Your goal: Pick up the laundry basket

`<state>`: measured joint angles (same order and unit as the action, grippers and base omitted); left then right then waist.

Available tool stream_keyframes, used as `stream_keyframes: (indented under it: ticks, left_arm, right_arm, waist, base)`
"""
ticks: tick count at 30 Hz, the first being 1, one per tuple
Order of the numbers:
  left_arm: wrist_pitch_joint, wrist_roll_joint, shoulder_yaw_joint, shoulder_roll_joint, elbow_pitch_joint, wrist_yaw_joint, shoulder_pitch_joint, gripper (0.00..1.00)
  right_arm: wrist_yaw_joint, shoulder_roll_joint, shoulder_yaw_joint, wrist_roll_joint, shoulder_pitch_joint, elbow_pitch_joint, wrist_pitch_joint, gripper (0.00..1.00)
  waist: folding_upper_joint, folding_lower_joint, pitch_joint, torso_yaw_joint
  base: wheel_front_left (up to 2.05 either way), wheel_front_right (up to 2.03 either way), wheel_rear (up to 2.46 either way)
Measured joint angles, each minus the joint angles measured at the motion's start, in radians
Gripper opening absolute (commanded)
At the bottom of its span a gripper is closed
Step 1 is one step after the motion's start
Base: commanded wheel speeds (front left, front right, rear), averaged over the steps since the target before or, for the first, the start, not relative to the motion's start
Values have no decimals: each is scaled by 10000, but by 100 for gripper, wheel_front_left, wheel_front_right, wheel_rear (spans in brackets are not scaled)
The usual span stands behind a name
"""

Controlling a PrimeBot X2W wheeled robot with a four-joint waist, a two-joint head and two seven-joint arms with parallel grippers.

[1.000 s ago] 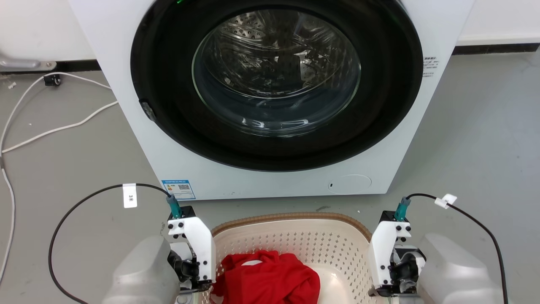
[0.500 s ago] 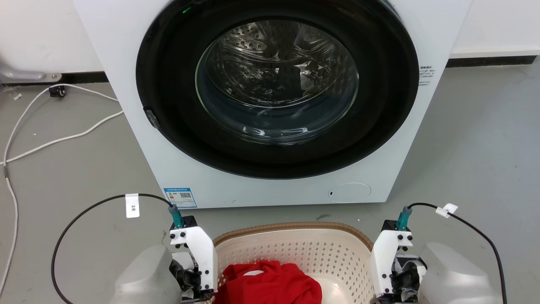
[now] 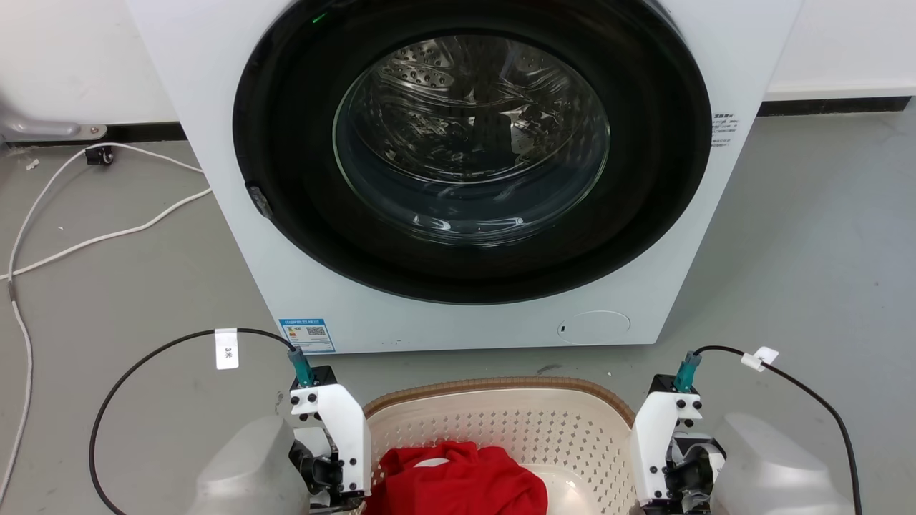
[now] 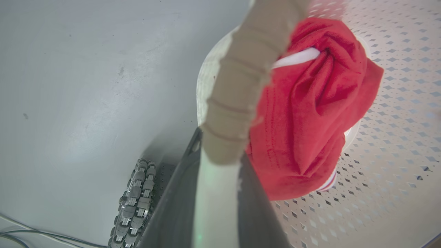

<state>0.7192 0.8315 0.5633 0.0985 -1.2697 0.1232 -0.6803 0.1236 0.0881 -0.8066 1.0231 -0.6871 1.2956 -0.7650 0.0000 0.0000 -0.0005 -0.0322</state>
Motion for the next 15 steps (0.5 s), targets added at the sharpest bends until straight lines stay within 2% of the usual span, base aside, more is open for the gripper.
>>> stream_keyframes:
  ticks: [15]
  left_arm:
    - [-13,196,242,2,-6,-2,11,0]
  right_arm:
    - [0,0,144,-125,47,2,23,0]
  waist:
    - [0,0,-5,11]
  base:
    - [0,0,0]
